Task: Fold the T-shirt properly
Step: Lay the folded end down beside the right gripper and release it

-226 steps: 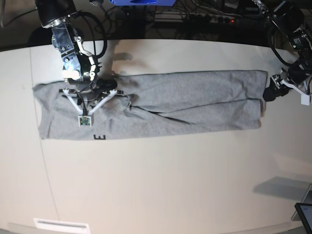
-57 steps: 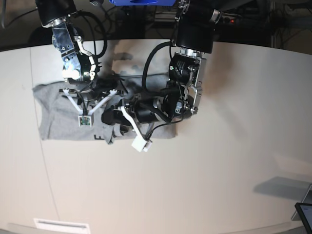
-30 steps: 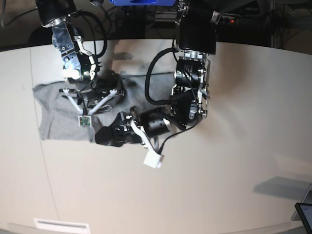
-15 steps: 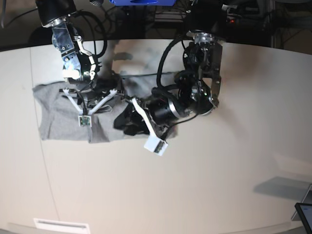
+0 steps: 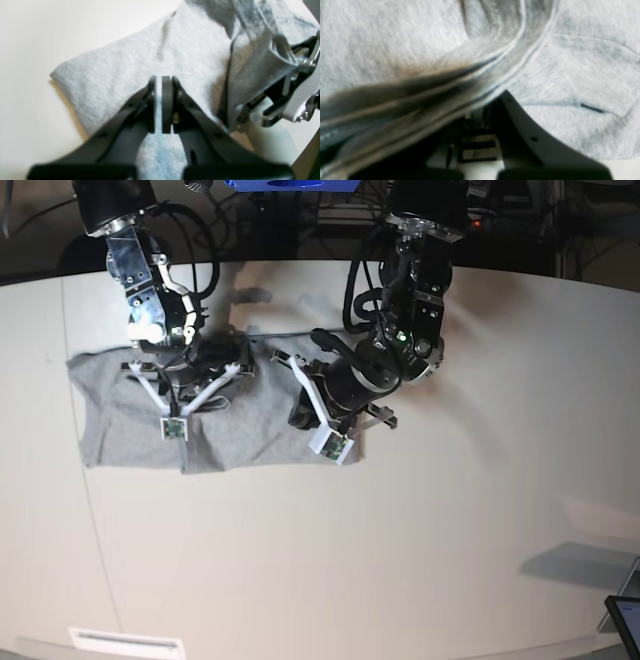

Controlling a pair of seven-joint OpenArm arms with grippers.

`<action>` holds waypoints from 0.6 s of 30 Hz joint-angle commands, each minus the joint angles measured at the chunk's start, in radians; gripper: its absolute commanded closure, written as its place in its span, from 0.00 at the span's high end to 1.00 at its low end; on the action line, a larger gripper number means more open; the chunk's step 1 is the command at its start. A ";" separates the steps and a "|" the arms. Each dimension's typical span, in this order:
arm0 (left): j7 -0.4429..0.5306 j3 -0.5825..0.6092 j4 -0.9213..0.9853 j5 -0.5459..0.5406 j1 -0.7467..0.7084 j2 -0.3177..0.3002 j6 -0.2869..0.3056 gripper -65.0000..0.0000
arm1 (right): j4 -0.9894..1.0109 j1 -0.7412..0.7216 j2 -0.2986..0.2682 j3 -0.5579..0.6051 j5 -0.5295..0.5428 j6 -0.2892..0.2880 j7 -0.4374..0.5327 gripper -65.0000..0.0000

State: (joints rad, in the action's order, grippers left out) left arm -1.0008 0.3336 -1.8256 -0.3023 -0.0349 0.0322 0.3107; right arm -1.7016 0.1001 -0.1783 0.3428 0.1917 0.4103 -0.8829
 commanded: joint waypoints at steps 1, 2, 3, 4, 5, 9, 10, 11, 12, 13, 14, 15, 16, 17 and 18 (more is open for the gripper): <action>0.023 -0.004 -0.016 0.005 0.022 0.004 0.000 0.04 | 0.004 0.000 -0.007 -0.006 0.001 0.011 -0.046 0.00; 0.023 0.003 -0.013 0.033 0.030 0.004 0.000 0.04 | 0.004 0.000 -0.007 -0.007 0.001 0.011 -0.046 0.00; 0.023 0.003 0.004 0.070 0.036 0.004 0.000 0.05 | 0.004 0.000 -0.007 -0.007 0.001 0.011 -0.046 0.00; 0.023 0.005 0.022 0.096 0.040 0.007 0.002 0.05 | 0.004 0.000 -0.007 -0.007 0.001 0.011 -0.046 0.00; 0.023 0.005 0.033 0.124 0.042 0.010 0.000 0.05 | 0.002 0.000 -0.007 -0.007 0.001 0.011 -0.046 0.00; 0.017 -0.004 0.008 0.191 0.013 0.025 -0.003 0.07 | 0.004 0.000 -0.007 -0.007 0.001 0.011 -0.046 0.00; 0.017 -0.004 0.007 0.203 0.005 0.028 -0.003 0.11 | 0.005 0.000 -0.007 -0.007 0.001 0.011 -0.046 0.00; 0.017 -0.004 0.005 0.217 0.000 0.033 -0.003 0.20 | 0.005 0.000 -0.007 -0.007 0.001 0.011 -0.046 0.00; 0.020 0.000 0.005 0.229 -0.003 0.033 -0.003 0.28 | 0.005 0.000 -0.007 -0.007 0.001 0.011 -0.046 0.00; 0.021 0.002 0.005 0.239 -0.006 0.038 -0.003 0.37 | 0.005 0.000 -0.007 -0.007 0.001 0.011 -0.046 0.00; 0.021 0.002 0.005 0.249 -0.006 0.044 -0.003 0.47 | 0.005 0.000 -0.007 -0.007 0.001 0.011 -0.046 0.00; 0.023 0.003 0.005 0.259 -0.006 0.045 -0.003 0.54 | 0.005 0.000 -0.007 -0.007 0.001 0.011 -0.046 0.00; 0.023 0.003 0.005 0.265 -0.006 0.045 -0.003 0.56 | 0.005 0.000 -0.007 -0.007 0.001 0.011 -0.046 0.00; 0.023 0.003 0.005 0.269 -0.006 0.045 -0.003 0.56 | 0.005 0.000 -0.007 -0.007 0.001 0.011 -0.046 0.00; 0.023 0.003 0.007 0.271 -0.006 0.044 -0.003 0.56 | 0.005 0.000 -0.007 -0.007 0.001 0.011 -0.046 0.00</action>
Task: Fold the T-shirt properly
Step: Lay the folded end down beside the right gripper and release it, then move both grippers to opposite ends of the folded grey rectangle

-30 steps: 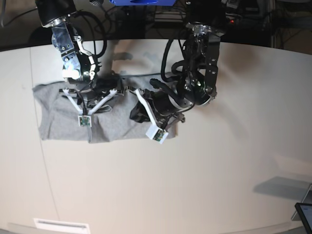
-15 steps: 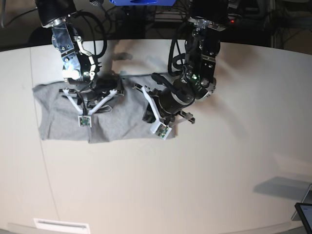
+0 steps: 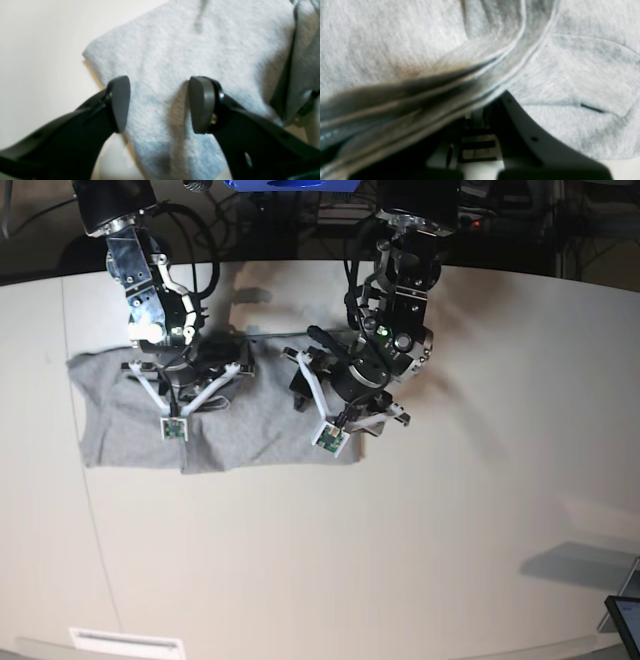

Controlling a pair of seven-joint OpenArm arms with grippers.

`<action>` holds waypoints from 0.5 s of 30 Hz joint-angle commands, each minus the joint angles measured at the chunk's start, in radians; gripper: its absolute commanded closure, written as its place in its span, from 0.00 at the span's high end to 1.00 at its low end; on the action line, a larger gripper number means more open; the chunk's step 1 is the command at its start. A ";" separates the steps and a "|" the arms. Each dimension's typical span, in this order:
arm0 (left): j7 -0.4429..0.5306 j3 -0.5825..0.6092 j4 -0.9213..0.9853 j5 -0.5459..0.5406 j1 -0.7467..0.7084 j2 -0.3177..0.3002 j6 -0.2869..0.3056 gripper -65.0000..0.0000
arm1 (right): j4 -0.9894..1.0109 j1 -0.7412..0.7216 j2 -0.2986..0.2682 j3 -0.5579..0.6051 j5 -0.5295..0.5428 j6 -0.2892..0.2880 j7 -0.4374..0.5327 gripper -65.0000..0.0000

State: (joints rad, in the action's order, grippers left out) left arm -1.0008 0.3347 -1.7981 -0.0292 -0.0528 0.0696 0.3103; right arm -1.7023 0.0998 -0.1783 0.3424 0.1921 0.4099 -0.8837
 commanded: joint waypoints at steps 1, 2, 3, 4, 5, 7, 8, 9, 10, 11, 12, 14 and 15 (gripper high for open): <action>0.023 0.002 -0.018 -0.002 0.015 0.005 -0.003 0.56 | 0.006 0.001 -0.007 -0.007 0.000 0.011 -0.045 0.00; 0.023 0.002 -0.013 -0.002 0.017 0.003 -0.003 0.56 | 0.006 0.001 -0.007 -0.007 0.000 0.011 -0.045 0.00; 0.023 0.002 0.002 -0.002 0.017 0.002 -0.003 0.56 | 0.006 0.001 -0.007 -0.007 0.000 0.011 -0.045 0.00; 0.023 0.002 0.024 -0.002 0.020 0.002 -0.003 0.56 | 0.006 -0.001 -0.007 -0.007 0.000 0.011 -0.045 0.00; 0.023 0.002 0.050 -0.002 0.023 0.002 -0.003 0.56 | 0.005 -0.001 -0.007 -0.007 0.000 0.011 -0.045 0.00; 0.024 0.002 0.113 -0.002 0.026 0.002 -0.001 0.56 | 0.003 -0.007 -0.007 -0.007 0.000 0.011 -0.045 0.00; 0.024 0.002 0.136 -0.002 0.031 0.002 -0.001 0.56 | 0.002 -0.007 -0.007 -0.007 0.000 0.011 -0.045 0.00; 0.024 0.002 0.156 -0.002 0.034 0.002 -0.001 0.56 | 0.002 -0.007 -0.007 -0.007 0.000 0.011 -0.045 0.00; 0.024 0.002 0.168 -0.002 0.034 0.002 -0.001 0.56 | 0.000 -0.008 -0.007 -0.007 0.000 0.011 -0.045 0.00; 0.024 0.002 0.176 -0.002 0.034 0.000 -0.001 0.56 | 0.000 -0.015 -0.007 -0.007 0.000 0.011 -0.045 0.00; 0.024 0.002 0.179 -0.002 0.035 -0.003 -0.001 0.56 | 0.000 -0.016 -0.007 -0.007 0.000 0.011 -0.045 0.00; 0.024 0.002 0.179 -0.002 0.038 -0.024 -0.001 0.56 | -0.009 -0.022 -0.007 -0.009 0.000 0.011 -0.045 0.00; 0.024 0.002 0.179 -0.002 0.038 -0.029 -0.001 0.56 | -0.023 -0.022 -0.007 -0.009 0.000 0.011 -0.045 0.00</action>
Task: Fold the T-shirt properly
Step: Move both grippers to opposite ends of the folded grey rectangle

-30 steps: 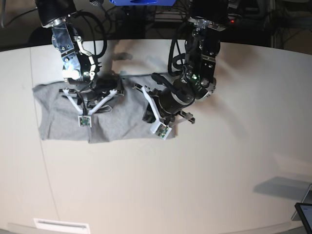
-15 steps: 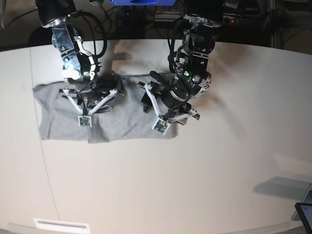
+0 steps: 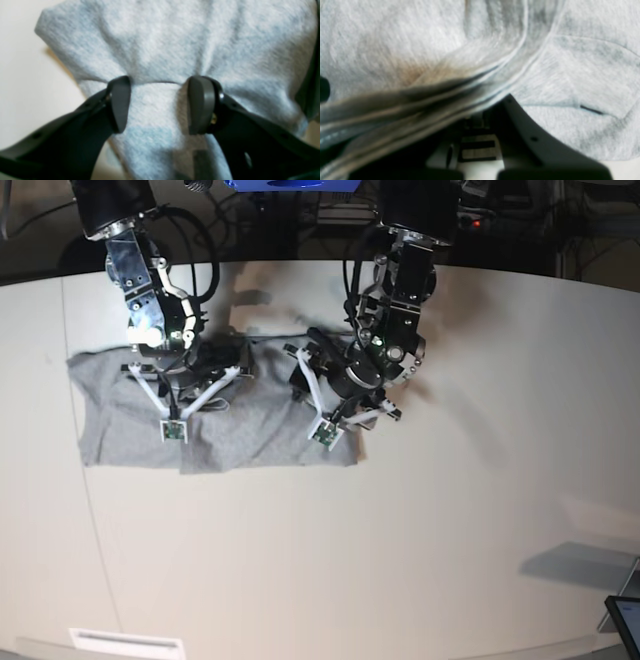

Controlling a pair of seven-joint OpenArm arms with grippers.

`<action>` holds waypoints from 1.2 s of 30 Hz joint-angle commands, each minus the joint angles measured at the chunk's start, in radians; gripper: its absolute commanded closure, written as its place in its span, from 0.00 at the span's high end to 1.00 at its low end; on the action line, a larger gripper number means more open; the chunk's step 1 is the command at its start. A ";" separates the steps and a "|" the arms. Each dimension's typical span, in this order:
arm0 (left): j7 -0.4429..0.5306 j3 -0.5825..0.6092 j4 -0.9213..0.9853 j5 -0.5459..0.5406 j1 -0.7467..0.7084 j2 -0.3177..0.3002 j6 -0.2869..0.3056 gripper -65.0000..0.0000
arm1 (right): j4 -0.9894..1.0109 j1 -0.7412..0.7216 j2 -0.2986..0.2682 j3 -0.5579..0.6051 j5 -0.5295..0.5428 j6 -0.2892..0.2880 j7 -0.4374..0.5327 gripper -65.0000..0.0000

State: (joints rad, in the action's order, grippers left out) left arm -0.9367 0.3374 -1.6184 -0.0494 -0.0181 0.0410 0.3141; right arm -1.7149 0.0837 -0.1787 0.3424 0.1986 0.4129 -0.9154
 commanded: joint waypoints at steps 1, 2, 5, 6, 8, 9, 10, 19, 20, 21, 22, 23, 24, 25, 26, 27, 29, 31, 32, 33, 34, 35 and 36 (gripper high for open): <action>-0.040 -0.001 -0.001 0.018 0.004 -0.010 -0.005 0.56 | -0.035 -0.006 -0.006 -0.009 -0.006 0.008 -0.014 0.00; -0.040 -0.001 -0.001 0.018 0.004 -0.020 -0.005 0.56 | -0.069 -0.005 -0.006 -0.026 -0.006 0.008 -0.015 0.00; -0.040 -0.004 -0.001 0.018 0.004 -0.049 -0.005 0.56 | -0.170 0.000 -0.006 -0.102 -0.006 0.008 -0.021 0.00; -0.040 -0.005 0.000 0.018 0.004 -0.059 -0.005 0.56 | -0.193 -0.002 -0.006 -0.121 -0.006 0.008 -0.021 0.00; -0.040 -0.008 0.005 0.018 0.004 -0.080 -0.005 0.56 | -0.222 -0.005 -0.006 -0.171 -0.006 0.007 -0.021 0.00; -0.040 -0.010 0.005 0.018 0.004 -0.086 -0.005 0.56 | -0.224 -0.005 -0.008 -0.196 -0.004 0.004 -0.021 0.00; -0.041 -0.010 0.005 0.018 0.004 -0.095 -0.005 0.56 | -0.224 -0.006 -0.009 -0.222 -0.001 0.001 -0.021 0.00; -0.043 -0.013 -0.015 0.016 0.004 -0.184 -0.005 0.56 | -0.228 0.026 0.058 -0.575 0.241 -0.185 -0.021 0.40; -0.043 -0.013 -0.029 0.015 0.004 -0.188 -0.005 0.56 | -0.225 0.029 0.074 -0.619 0.287 -0.196 -0.023 0.41; -0.048 -0.013 -0.046 0.015 0.004 -0.188 -0.005 0.56 | -0.222 0.035 0.086 -0.658 0.332 -0.204 -0.023 0.43; -0.049 -0.013 -0.072 0.015 0.004 -0.188 -0.005 0.56 | -0.221 0.043 0.100 -0.693 0.376 -0.205 -0.023 0.43; -0.051 -0.013 -0.099 0.015 0.004 -0.188 -0.005 0.56 | -0.221 0.054 0.112 -0.724 0.416 -0.208 -0.023 0.43; -0.061 -0.013 -0.124 0.015 0.004 -0.188 -0.005 0.56 | -0.221 0.064 0.126 -0.754 0.457 -0.207 -0.023 0.43; -0.084 -0.013 -0.145 0.015 0.005 -0.186 -0.005 0.56 | -0.219 0.072 0.133 -0.773 0.485 -0.207 -0.023 0.43; -0.110 -0.013 -0.167 0.016 0.010 -0.184 -0.005 0.56 | -0.213 0.083 0.138 -0.788 0.510 -0.205 -0.023 0.43; -0.133 -0.013 -0.187 0.016 0.023 -0.184 -0.005 0.56 | -0.205 0.087 0.138 -0.802 0.528 -0.204 -0.023 0.43; -0.164 -0.013 -0.222 0.016 0.034 -0.188 -0.005 0.56 | -0.178 0.101 0.141 -0.822 0.549 -0.204 -0.024 0.43; -0.183 -0.013 -0.244 0.016 0.039 -0.204 -0.005 0.56 | -0.152 0.110 0.146 -0.845 0.551 -0.204 -0.038 0.43; -0.183 -0.013 -0.254 0.016 0.039 -0.218 -0.005 0.56 | -0.135 0.110 0.149 -0.853 0.551 -0.204 -0.047 0.43; -0.183 -0.013 -0.262 0.016 0.039 -0.224 -0.005 0.56 | -0.116 0.110 0.155 -0.860 0.551 -0.205 -0.055 0.43; -0.183 -0.013 -0.267 0.016 0.039 -0.227 -0.005 0.56 | -0.093 0.107 0.158 -0.872 0.551 -0.208 -0.060 0.43; -0.183 -0.016 -0.268 0.016 0.039 -0.234 -0.005 0.56 | -0.072 0.104 0.161 -0.889 0.551 -0.210 -0.070 0.43; -0.183 -0.027 -0.270 0.016 0.037 -0.241 -0.005 0.56 | -0.053 0.101 0.161 -0.902 0.551 -0.211 -0.081 0.45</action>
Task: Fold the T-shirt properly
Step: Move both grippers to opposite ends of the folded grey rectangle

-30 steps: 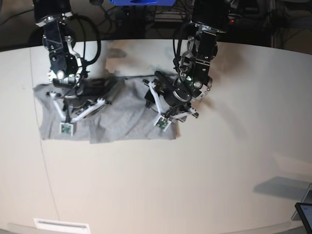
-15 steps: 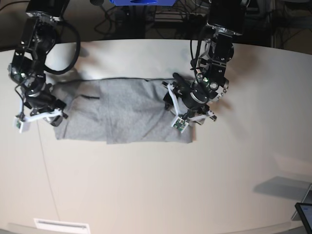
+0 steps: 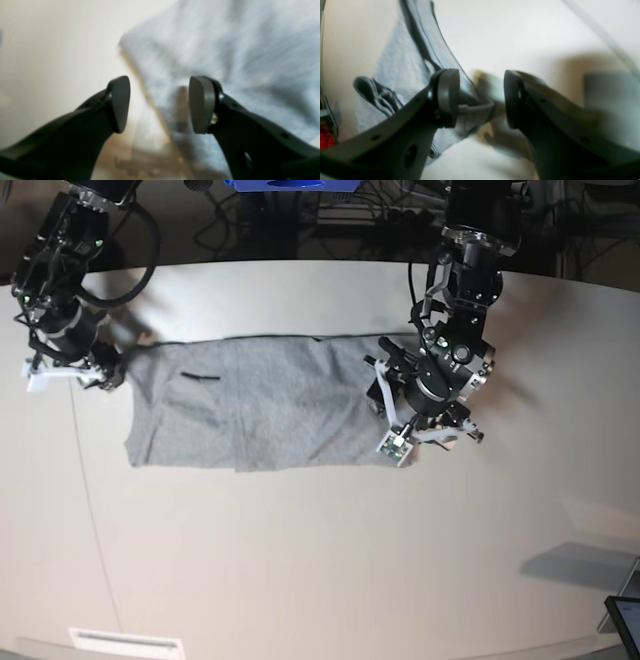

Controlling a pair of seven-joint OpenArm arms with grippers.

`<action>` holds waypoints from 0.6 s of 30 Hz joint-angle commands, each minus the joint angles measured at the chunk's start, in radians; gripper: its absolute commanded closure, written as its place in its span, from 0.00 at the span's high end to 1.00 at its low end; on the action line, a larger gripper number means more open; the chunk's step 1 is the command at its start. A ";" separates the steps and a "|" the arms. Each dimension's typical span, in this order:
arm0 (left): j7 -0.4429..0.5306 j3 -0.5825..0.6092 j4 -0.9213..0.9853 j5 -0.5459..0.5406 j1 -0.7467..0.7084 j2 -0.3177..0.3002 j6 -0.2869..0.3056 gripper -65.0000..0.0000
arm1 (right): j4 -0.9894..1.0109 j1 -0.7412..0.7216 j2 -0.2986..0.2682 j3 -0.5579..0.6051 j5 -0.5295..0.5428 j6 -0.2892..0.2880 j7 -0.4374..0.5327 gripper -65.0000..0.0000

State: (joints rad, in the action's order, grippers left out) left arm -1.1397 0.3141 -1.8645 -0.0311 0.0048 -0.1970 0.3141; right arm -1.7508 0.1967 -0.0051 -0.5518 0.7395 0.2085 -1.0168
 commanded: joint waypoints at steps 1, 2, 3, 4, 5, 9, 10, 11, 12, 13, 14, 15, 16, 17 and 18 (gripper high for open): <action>0.020 -0.017 -0.024 -0.002 0.013 -0.008 -0.005 0.56 | -0.004 -0.012 -0.012 -0.015 0.012 -0.007 0.014 0.47; 0.020 -0.031 -0.024 -0.002 0.011 -0.011 -0.003 0.56 | 0.007 -0.012 -0.012 -0.018 0.012 -0.008 0.013 0.51; 0.020 -0.049 -0.024 0.000 0.007 -0.020 -0.002 0.56 | 0.013 -0.012 -0.009 -0.018 0.012 -0.010 0.008 0.54; 0.020 -0.060 -0.024 0.000 0.004 -0.032 -0.002 0.56 | 0.015 -0.010 -0.008 -0.018 0.012 -0.022 0.002 0.56; 0.020 -0.066 -0.024 0.000 0.004 -0.043 -0.002 0.56 | 0.015 -0.009 -0.008 -0.017 0.012 -0.040 -0.004 0.57; 0.023 -0.080 -0.022 0.000 -0.024 -0.101 0.000 0.56 | 0.016 -0.010 -0.006 -0.017 0.073 -0.099 -0.021 0.58; 0.023 -0.080 -0.020 0.000 -0.027 -0.118 0.000 0.56 | 0.016 -0.010 -0.006 -0.018 0.098 -0.102 -0.021 0.58; 0.025 -0.080 -0.017 0.000 -0.036 -0.134 0.000 0.56 | 0.016 -0.010 -0.009 -0.020 0.121 -0.102 -0.021 0.58; 0.026 -0.082 -0.017 0.000 -0.042 -0.146 0.000 0.56 | 0.016 -0.010 -0.012 -0.020 0.140 -0.102 -0.021 0.58; 0.026 -0.082 -0.017 0.000 -0.047 -0.161 0.000 0.56 | 0.016 -0.010 -0.014 -0.020 0.156 -0.103 -0.023 0.58; 0.026 -0.082 -0.017 0.000 -0.052 -0.172 0.000 0.56 | 0.016 -0.010 -0.014 -0.020 0.167 -0.103 -0.023 0.58; 0.026 -0.082 -0.017 0.000 -0.053 -0.181 -0.002 0.56 | 0.016 -0.012 -0.016 -0.017 0.174 -0.103 -0.024 0.58; 0.026 -0.082 -0.016 0.000 -0.053 -0.192 -0.002 0.56 | 0.016 -0.015 -0.016 -0.017 0.176 -0.103 -0.032 0.60; 0.026 -0.082 -0.014 0.000 -0.053 -0.206 -0.002 0.56 | 0.016 -0.029 -0.016 -0.020 0.177 -0.105 -0.046 0.62; 0.026 -0.082 -0.014 0.000 -0.053 -0.213 -0.002 0.56 | 0.018 -0.042 -0.016 -0.020 0.177 -0.105 -0.061 0.66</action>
State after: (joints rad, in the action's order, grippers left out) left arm -1.1255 0.2382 -1.8645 -0.0410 -0.0628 -0.3996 0.3172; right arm -1.7168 0.1711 -0.0113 -0.5678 0.8902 0.1192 -1.0935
